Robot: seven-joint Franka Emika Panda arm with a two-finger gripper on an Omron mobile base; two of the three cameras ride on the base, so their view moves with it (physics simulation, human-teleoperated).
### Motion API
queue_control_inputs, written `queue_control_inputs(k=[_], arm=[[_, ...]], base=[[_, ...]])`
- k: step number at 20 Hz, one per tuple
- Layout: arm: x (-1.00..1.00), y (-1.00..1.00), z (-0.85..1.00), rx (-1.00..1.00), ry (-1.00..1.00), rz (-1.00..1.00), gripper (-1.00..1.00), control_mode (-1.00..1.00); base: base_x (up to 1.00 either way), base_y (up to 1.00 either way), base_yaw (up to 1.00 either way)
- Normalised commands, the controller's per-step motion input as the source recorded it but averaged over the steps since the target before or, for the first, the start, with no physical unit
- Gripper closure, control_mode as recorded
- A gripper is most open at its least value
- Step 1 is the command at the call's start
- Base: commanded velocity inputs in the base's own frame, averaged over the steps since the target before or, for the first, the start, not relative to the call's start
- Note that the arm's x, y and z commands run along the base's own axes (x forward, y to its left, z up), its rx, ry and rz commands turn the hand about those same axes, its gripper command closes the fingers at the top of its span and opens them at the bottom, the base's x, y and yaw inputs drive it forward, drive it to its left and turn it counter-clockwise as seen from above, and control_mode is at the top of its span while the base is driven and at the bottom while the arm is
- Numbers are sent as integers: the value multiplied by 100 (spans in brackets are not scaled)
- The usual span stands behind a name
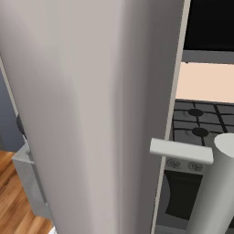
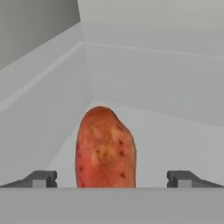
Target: Pick sweet potato from the fridge and place it on the plate on the counter.
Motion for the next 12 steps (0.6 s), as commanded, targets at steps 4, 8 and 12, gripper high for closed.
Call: queue_control_inputs(k=[4, 8, 12], arm=[[14, 0, -7, 0, 2, 1, -100, -100], [5, 1, -10, 0, 0, 1, -100, -100], [0, 7, -22, 0, 0, 0, -100, -100]], base=[[0, 0, 0], [0, 0, 0], [0, 0, 0]])
